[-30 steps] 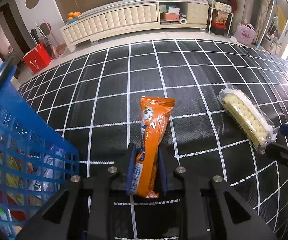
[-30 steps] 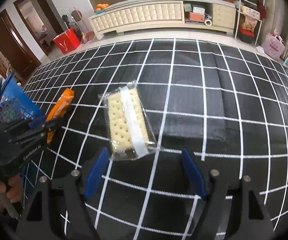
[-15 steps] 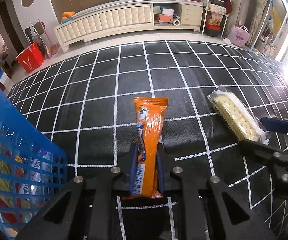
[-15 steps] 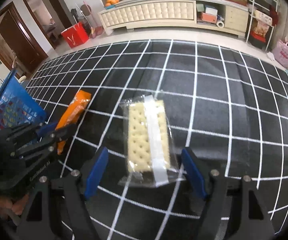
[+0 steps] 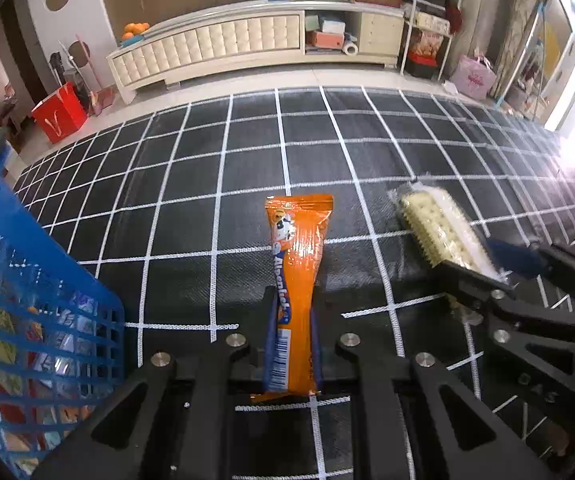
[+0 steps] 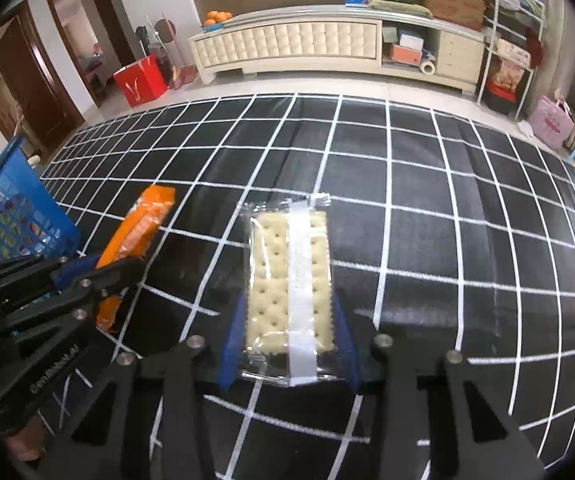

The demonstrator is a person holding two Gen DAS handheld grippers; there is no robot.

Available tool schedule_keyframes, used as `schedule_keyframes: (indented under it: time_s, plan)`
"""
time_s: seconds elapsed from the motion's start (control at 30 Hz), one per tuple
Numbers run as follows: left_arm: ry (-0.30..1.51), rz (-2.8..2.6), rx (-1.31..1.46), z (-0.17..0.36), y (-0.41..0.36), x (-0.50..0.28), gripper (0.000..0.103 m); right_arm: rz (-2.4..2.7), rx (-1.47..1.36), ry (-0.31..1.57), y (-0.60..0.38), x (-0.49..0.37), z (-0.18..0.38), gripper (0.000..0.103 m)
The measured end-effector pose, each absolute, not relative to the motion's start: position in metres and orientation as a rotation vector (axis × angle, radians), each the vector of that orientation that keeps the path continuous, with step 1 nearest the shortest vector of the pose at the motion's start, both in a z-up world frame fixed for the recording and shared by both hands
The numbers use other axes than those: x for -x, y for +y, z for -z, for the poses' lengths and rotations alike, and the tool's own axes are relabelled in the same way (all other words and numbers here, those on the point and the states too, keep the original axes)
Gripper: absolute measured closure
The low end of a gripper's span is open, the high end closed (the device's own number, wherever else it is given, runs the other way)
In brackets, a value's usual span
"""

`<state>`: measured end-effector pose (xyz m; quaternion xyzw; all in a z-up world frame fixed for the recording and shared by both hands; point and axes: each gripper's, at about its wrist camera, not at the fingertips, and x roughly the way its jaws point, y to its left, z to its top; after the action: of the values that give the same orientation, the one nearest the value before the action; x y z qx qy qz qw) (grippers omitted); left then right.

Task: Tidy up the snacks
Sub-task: 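Carry the orange bar and white cracker pack over the blue basket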

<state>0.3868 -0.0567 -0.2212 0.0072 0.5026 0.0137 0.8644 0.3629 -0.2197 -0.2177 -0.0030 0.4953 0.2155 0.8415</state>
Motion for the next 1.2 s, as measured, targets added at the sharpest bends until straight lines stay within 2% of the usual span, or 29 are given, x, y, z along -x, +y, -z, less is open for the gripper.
schedule_keyframes:
  time_s: [0.33, 0.87, 1.2]
  plan:
    - [1.005, -0.009, 0.072, 0.185, -0.046, -0.360, 0.091, -0.416, -0.006, 0.992, -0.235, -0.325, 0.162, 0.056]
    - [0.818, 0.031, 0.041, 0.082, -0.045, -0.267, 0.091, -0.410, 0.053, 0.829, -0.226, -0.237, 0.054, 0.056]
    - [0.747, 0.027, 0.045, 0.053, -0.018, -0.209, 0.091, -0.429, 0.098, 0.735, -0.191, -0.188, 0.025, 0.056]
